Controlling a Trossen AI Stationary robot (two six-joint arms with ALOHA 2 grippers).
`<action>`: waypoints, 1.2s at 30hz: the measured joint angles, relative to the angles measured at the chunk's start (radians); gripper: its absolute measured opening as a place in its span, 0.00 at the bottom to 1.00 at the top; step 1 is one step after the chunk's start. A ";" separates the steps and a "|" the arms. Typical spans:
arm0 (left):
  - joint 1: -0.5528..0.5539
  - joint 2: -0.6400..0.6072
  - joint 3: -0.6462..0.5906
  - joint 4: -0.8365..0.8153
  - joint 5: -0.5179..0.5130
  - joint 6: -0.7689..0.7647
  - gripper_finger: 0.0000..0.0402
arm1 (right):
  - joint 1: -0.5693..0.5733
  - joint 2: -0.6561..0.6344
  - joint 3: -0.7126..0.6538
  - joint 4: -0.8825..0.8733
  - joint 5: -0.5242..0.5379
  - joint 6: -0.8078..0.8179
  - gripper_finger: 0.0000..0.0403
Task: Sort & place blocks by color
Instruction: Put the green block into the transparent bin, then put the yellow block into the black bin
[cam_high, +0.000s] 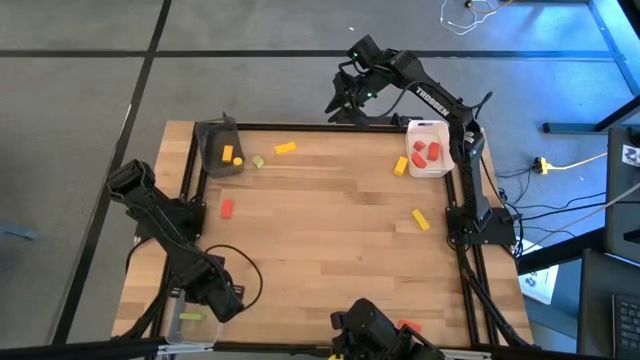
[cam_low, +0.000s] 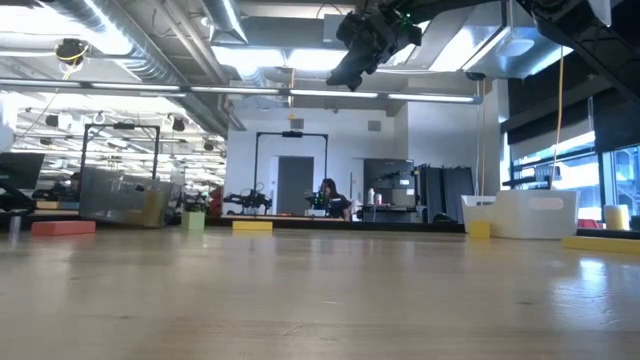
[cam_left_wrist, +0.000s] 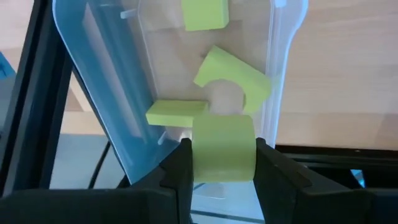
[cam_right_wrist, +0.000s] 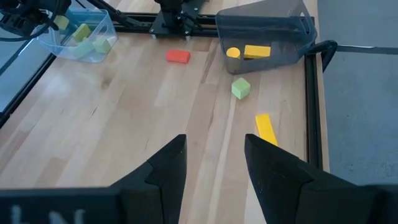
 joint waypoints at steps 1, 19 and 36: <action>-0.001 0.000 0.000 -0.004 0.000 0.009 0.33 | 0.000 0.000 0.000 0.000 0.000 0.000 0.40; 0.036 -0.022 0.000 -0.163 -0.148 0.013 0.42 | 0.004 0.000 0.000 0.050 0.000 0.000 0.40; 0.241 -0.265 -0.003 -0.497 -0.694 0.213 0.42 | 0.057 0.001 0.041 -0.078 0.008 0.179 0.40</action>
